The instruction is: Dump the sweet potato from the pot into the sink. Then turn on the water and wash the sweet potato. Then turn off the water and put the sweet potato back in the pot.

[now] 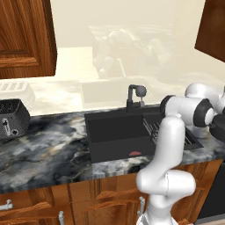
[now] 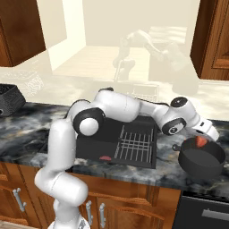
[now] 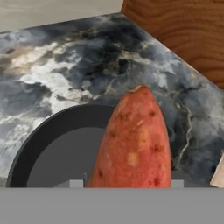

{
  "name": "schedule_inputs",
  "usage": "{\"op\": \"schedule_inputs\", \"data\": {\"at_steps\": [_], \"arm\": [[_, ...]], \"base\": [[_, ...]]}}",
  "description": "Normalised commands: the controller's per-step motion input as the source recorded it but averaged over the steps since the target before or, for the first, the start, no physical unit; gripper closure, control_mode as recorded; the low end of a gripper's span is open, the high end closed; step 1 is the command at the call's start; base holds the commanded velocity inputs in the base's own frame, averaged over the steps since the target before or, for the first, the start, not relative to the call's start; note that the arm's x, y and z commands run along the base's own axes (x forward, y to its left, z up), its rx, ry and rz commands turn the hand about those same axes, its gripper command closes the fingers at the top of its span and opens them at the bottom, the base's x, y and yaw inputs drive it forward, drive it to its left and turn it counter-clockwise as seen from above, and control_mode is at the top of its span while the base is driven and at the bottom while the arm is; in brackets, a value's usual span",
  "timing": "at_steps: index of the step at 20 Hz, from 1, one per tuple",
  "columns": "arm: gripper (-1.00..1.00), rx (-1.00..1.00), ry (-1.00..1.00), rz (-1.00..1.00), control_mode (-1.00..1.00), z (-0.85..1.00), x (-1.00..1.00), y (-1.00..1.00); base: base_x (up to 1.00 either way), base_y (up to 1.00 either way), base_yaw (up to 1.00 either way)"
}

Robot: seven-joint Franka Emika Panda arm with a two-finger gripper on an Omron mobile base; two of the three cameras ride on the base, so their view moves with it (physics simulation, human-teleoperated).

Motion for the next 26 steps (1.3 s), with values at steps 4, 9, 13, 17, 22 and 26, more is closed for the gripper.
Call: {"op": "schedule_inputs", "data": {"at_steps": [4, 9, 13, 17, 22, 26], "arm": [[1.0, 0.09, 0.0, 0.0, -1.0, -0.07, 0.02, -0.54], [1.0, 0.12, 0.0, 0.0, -1.0, -0.22, 0.0, -0.25], [1.0, 0.09, 0.01, 0.0, -1.0, -0.4, 0.0, -0.03], [1.0, 0.06, 0.01, 0.0, -1.0, -0.36, 0.0, 0.0], [1.0, 0.03, 0.0, 0.0, -1.0, -0.27, 0.18, 0.01], [1.0, 0.01, 0.0, 0.0, -1.0, -0.21, 0.36, 0.05]], "base": [[0.0, 0.0, 0.0], [0.0, 0.0, 0.0], [0.0, 0.0, 0.0], [0.0, 0.0, 0.0], [0.0, 0.0, 0.0], [0.0, 0.0, 0.0]]}}
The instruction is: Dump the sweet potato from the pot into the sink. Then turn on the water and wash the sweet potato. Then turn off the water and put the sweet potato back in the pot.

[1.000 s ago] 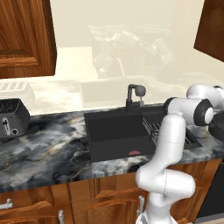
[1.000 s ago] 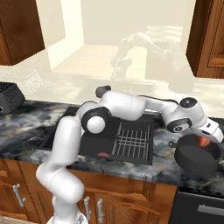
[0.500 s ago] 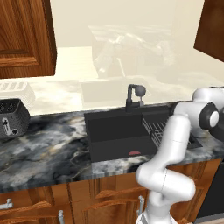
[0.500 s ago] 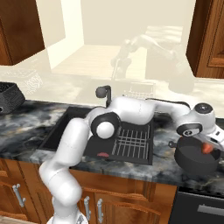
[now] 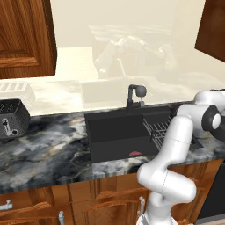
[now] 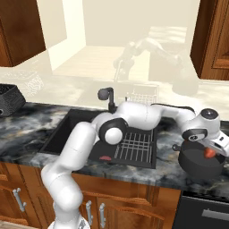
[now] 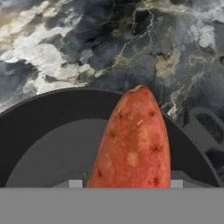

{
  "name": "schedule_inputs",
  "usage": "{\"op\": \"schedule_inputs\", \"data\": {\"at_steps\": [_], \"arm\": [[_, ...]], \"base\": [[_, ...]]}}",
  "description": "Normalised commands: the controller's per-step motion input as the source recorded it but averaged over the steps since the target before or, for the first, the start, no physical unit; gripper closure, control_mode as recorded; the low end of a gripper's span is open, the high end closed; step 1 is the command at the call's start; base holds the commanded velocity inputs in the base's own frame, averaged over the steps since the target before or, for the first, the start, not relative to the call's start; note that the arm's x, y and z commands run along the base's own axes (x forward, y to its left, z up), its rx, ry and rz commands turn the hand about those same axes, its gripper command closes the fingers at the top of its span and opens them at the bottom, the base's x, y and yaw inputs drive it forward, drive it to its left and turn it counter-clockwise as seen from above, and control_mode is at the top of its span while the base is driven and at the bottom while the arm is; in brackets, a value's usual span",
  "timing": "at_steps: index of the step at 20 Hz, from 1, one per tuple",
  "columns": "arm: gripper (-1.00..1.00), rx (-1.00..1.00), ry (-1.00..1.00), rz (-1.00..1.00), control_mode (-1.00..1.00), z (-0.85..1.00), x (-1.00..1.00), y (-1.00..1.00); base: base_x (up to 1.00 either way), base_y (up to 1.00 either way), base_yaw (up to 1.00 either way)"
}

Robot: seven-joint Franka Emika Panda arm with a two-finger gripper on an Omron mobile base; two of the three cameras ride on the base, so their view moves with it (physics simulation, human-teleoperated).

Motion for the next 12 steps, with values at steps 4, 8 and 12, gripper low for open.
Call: {"op": "schedule_inputs", "data": {"at_steps": [4, 8, 12], "arm": [[1.0, 0.02, 0.01, 0.0, -1.0, -0.2, 0.18, 0.0], [1.0, 0.04, 0.04, 0.0, -1.0, -0.16, 0.01, 0.0], [-1.0, 0.03, 0.05, 0.0, -1.0, -0.18, 0.0, 0.11]], "base": [[0.0, 0.0, 0.0], [0.0, 0.0, 0.0], [0.0, 0.0, 0.0]]}}
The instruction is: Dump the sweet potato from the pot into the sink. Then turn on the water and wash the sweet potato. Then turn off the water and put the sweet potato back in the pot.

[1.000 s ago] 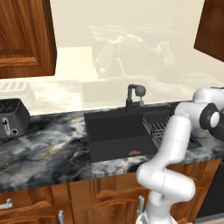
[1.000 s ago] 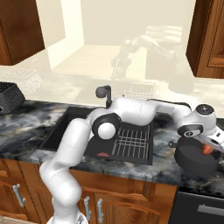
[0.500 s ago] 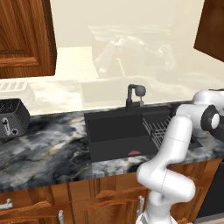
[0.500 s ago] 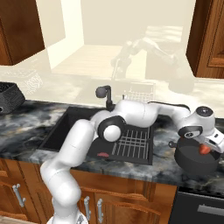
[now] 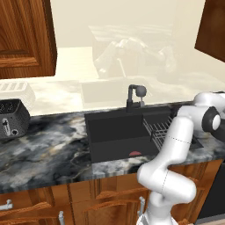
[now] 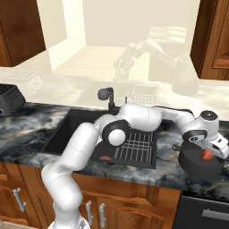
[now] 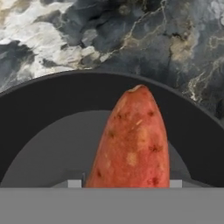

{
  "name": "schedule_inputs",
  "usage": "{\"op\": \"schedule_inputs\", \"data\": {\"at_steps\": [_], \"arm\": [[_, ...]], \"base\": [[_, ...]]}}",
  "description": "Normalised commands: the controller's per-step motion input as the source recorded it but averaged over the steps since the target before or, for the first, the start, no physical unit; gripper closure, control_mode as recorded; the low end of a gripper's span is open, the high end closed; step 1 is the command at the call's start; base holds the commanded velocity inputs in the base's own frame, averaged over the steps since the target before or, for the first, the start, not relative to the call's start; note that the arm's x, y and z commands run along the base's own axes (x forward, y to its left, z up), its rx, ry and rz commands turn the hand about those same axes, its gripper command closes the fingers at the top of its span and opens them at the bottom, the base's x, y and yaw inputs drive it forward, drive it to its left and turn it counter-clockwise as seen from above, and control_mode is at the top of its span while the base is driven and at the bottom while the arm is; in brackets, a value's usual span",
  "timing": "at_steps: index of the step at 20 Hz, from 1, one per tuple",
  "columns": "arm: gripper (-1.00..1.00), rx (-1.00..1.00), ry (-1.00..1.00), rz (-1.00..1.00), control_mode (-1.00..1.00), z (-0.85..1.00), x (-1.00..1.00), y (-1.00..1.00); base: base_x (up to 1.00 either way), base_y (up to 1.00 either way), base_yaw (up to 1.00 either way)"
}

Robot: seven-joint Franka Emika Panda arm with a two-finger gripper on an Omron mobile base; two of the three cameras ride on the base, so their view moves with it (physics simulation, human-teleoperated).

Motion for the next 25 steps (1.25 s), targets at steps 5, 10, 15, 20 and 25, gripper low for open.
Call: {"op": "schedule_inputs", "data": {"at_steps": [5, 10, 15, 20, 25], "arm": [[-1.0, 0.03, 0.05, 0.0, -1.0, -0.1, 0.02, 0.14], [-1.0, 0.02, 0.01, 0.0, -1.0, 0.0, 0.02, 0.0], [-1.0, 0.02, 0.0, 0.0, -1.0, 0.0, 0.02, 0.0], [-1.0, 0.03, -0.04, 0.0, -1.0, 0.48, -0.17, 0.02], [-1.0, 0.02, -0.07, 0.0, -1.0, 0.71, -0.45, 0.08]], "base": [[0.0, 0.0, 0.0], [0.0, 0.0, 0.0], [0.0, 0.0, 0.0], [0.0, 0.0, 0.0], [0.0, 0.0, 0.0]]}}
